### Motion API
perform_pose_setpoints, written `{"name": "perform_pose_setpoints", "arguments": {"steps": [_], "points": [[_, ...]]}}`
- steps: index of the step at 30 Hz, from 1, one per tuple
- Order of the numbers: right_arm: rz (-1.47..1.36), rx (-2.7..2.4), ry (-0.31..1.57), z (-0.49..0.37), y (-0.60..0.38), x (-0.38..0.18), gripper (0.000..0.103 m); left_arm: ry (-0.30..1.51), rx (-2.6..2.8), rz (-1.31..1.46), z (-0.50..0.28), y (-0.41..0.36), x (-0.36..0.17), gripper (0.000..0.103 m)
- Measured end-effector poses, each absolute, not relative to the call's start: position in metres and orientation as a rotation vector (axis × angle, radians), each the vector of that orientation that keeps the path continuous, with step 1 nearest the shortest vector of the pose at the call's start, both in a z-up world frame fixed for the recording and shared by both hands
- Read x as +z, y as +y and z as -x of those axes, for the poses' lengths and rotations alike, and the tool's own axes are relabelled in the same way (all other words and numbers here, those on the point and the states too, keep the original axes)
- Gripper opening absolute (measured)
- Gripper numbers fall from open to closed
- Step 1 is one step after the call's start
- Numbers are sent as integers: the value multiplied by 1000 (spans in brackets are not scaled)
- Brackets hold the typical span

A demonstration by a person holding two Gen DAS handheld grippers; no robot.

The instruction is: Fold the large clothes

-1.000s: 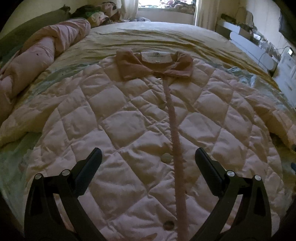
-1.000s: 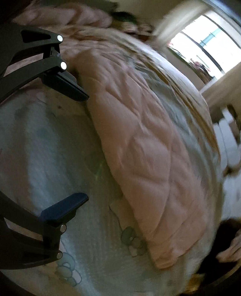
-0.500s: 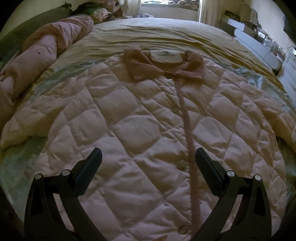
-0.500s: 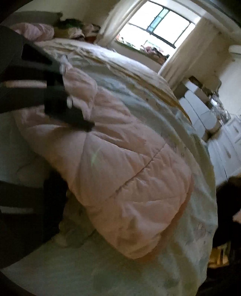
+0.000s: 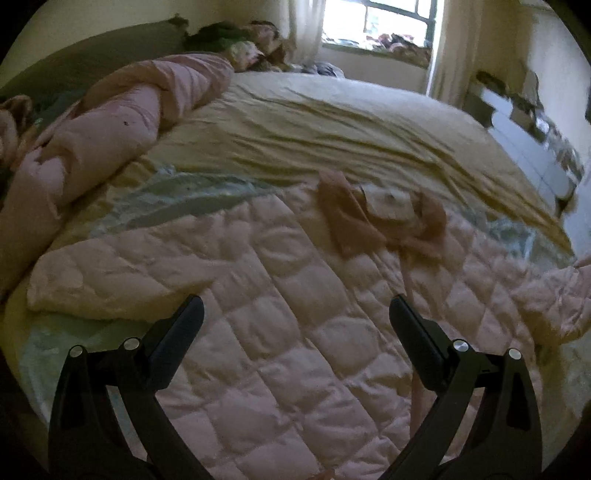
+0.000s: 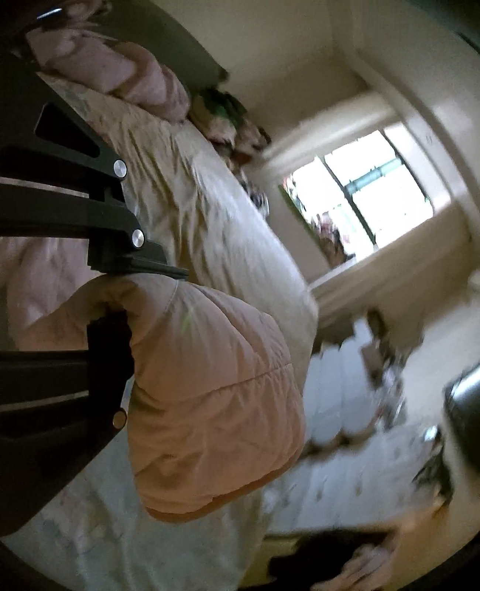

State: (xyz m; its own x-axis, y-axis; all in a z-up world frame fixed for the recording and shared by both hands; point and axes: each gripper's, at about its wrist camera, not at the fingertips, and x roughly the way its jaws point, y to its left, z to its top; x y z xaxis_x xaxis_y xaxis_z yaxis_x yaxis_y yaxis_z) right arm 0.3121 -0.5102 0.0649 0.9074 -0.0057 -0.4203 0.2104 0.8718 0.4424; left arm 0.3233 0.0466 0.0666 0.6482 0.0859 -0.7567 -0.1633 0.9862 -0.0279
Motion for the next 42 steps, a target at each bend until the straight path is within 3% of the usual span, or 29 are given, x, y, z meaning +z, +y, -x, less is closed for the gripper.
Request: {"name": "perform_pose_setpoints", "arguments": {"steps": [10, 18, 28, 42], "points": [[-362, 78, 386, -347, -399, 123, 16, 770, 213, 205, -320, 96, 93, 94], [-268, 151, 393, -364, -318, 132, 16, 753, 262, 278, -315, 124, 73, 94], [-131, 194, 437, -384, -230, 106, 16, 766, 214, 402, -315, 157, 33, 94], [38, 331, 600, -389, -106, 16, 16, 749, 27, 557, -313, 186, 15, 94]]}}
